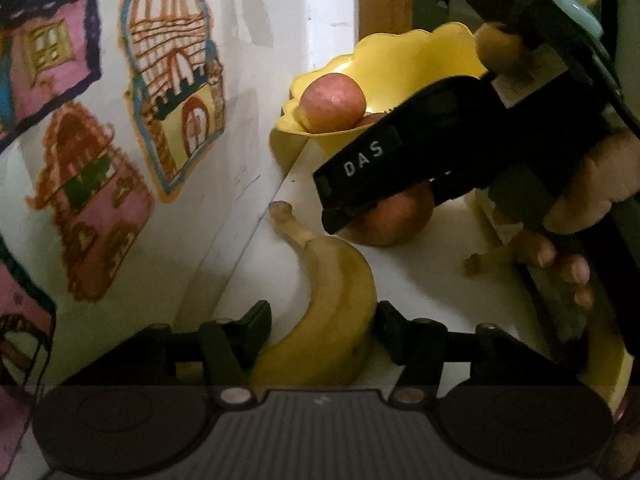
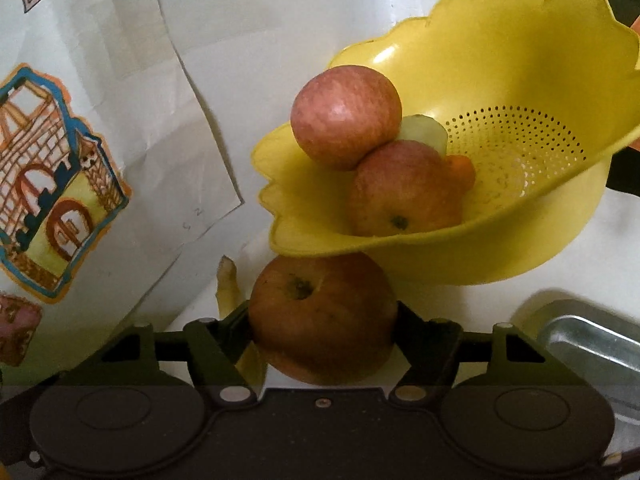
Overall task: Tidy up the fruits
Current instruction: 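Grasp the red apple with the right gripper while the left gripper grasps the banana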
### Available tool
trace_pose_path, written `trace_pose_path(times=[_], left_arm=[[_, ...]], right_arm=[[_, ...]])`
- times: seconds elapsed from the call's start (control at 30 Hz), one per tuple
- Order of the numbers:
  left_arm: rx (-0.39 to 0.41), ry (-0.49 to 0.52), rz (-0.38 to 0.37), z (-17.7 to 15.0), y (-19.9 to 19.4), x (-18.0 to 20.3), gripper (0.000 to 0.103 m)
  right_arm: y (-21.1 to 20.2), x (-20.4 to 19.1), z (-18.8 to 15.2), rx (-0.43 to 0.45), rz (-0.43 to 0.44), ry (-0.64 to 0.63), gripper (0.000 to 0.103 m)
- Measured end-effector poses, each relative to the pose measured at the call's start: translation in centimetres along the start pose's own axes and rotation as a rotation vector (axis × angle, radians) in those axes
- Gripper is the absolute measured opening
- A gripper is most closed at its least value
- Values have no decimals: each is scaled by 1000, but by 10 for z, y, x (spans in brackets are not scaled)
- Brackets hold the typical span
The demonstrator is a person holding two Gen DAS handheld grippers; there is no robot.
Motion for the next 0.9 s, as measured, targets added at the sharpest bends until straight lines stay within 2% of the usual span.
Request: trace_pose_path(times=[0.27,0.47,0.7,0.9], left_arm=[[-44,-67,9,-14,-22,6,45],[-88,-94,29,-42,-57,8,43],[-115,-111,35,-90,-116,13,42],[-134,-108,37,-123,-159,24,42]], right_arm=[[-16,-4,-23,-65,21,-4,72],[-37,-19,-47,-92,46,-18,72],[-71,-52,-74,-112,140,-51,72],[-118,-79,-109,-129,224,-97,72]])
Point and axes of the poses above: each gripper's, at about its wrist camera, not at the fingertips, and y roughly the way its jaws point, x to its right, z to its top, the point moved 8 cm from there along y, roughly the way its jaws point, and after that the axes turned 1 degree about -z, right-handed, at the moved point
